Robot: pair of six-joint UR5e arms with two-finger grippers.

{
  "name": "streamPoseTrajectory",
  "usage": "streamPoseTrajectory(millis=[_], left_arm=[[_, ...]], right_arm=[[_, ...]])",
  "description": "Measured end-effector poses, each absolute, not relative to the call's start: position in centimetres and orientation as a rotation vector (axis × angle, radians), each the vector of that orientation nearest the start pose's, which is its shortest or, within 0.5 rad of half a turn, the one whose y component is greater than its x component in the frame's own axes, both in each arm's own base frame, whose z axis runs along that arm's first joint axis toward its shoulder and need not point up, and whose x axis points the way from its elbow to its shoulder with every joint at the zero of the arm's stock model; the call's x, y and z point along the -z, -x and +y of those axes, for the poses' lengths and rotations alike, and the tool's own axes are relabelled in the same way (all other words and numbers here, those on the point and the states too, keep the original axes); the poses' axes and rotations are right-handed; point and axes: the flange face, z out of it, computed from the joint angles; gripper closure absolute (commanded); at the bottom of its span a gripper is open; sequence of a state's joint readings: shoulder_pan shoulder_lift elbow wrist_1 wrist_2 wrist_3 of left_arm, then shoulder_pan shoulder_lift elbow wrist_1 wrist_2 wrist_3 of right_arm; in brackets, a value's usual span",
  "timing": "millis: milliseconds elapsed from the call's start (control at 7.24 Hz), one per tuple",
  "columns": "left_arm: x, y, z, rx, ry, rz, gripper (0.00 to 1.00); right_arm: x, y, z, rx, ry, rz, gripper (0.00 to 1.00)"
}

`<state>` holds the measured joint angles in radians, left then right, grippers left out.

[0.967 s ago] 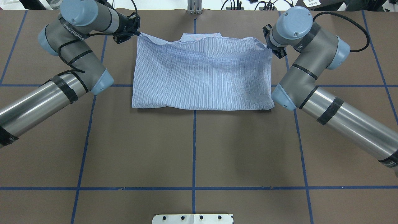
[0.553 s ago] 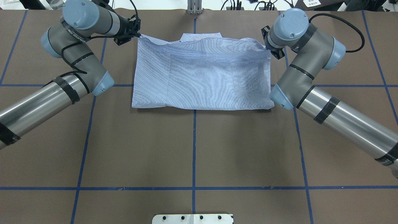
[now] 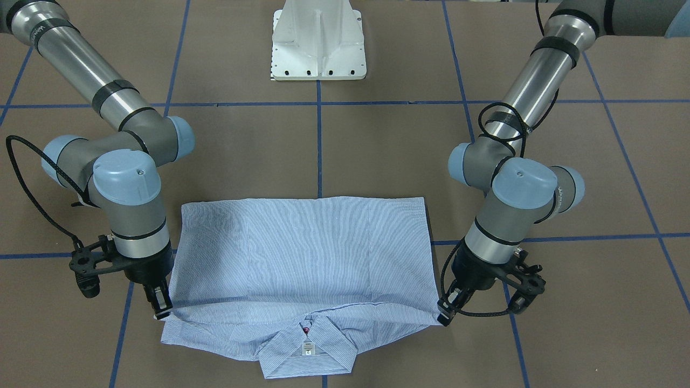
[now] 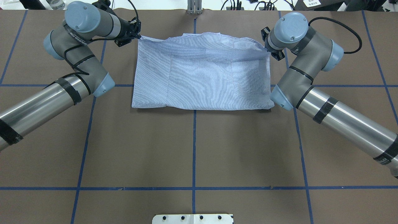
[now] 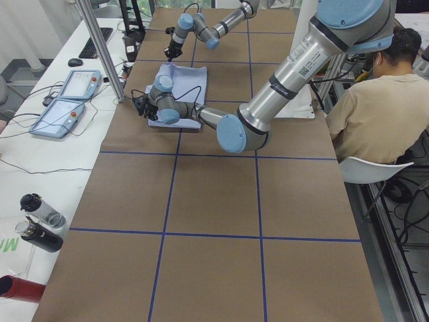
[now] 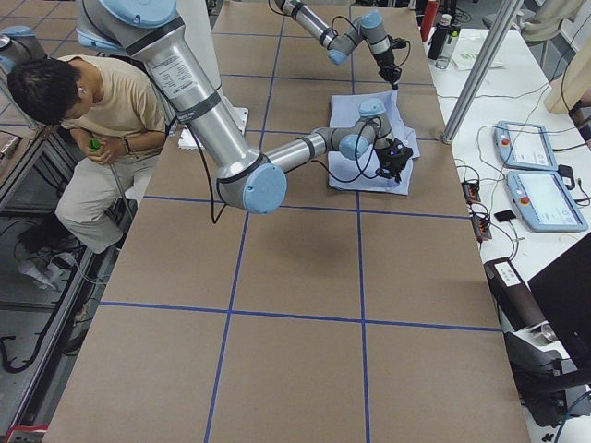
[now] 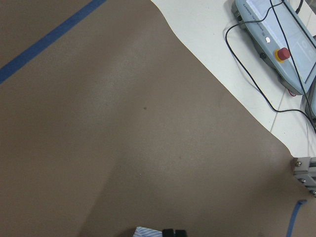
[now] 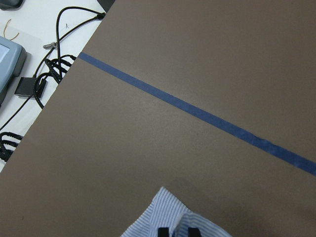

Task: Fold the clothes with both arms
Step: 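Lower the hem onto the collar and open both grippers, then move the right gripper to the folded shirt's corner nearest it and grasp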

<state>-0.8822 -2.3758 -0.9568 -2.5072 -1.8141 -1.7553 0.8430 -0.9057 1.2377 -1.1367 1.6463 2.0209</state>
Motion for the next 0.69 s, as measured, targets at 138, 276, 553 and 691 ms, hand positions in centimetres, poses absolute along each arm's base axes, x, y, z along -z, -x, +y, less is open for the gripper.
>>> streamPoseTrajectory(millis=[138,276,553,691], left_arm=[[-33.5,-43.8,-70.7,0.804,-0.21,1.158,0.56],[-33.7,-43.8,-71.0,0.797,-0.238,1.147,0.56],[-33.8,-43.4,-71.4,0.78,-0.273,1.133,0.55],[-33.4,-43.1,-71.5,0.774,-0.283,1.137,0.53]], right_arm=[[-36.9,42.1,-66.3,-1.191,-0.087,-0.819,0.51],[-36.7,42.1,-66.5,-1.185,-0.091,-0.82,0.49],[-36.1,41.9,-66.5,-1.177,-0.095,-0.851,0.44],[-35.6,41.8,-65.8,-1.166,-0.095,-0.885,0.41]])
